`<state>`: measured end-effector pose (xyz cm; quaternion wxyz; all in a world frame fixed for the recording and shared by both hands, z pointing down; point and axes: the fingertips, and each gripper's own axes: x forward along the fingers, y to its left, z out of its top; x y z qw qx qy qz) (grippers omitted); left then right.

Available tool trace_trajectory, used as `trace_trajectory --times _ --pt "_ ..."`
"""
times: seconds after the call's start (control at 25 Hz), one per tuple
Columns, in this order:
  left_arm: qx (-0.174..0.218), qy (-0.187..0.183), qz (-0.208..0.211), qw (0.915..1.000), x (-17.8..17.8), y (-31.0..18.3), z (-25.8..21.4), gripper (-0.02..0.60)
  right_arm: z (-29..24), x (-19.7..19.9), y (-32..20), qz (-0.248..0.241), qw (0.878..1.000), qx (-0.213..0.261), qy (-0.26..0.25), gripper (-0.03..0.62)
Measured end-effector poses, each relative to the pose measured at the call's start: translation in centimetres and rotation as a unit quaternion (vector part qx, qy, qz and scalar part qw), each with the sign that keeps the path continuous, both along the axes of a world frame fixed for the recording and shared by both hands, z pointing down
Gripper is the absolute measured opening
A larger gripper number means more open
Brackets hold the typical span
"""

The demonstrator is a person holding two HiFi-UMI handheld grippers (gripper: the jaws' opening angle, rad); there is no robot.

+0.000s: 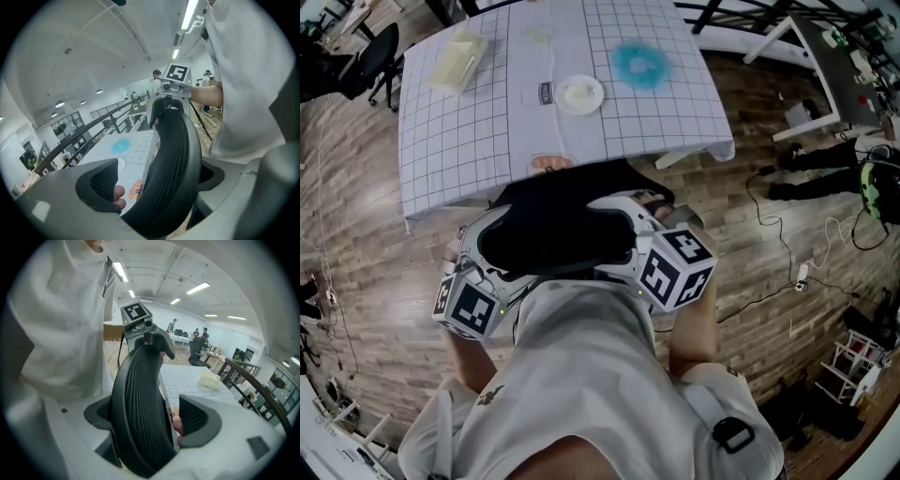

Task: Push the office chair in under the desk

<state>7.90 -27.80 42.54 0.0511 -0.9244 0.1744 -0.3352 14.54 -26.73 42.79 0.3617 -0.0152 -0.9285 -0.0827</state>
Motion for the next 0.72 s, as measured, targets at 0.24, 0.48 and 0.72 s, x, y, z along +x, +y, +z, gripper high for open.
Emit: trace_trajectory --times 0.24,0.48,0.72 --pt "-0.002 -0.001 0.008 1.0000 -0.5 -0.9 -0.2 0.460 -0.1 -0.5 -0.8 0.005 1.000 -0.005 0.005 0.387" --pt "0.002 0.001 0.018 0.9998 -1.1 -1.7 -0.2 0.460 0.0 -1.1 -1.4 0.013 1.000 -0.010 0.011 0.387" --pt "0.004 0.003 0.023 0.9997 -1.4 -2.4 -0.2 0.460 0.1 -1.4 -2.0 0.018 1.000 -0.012 0.014 0.387"
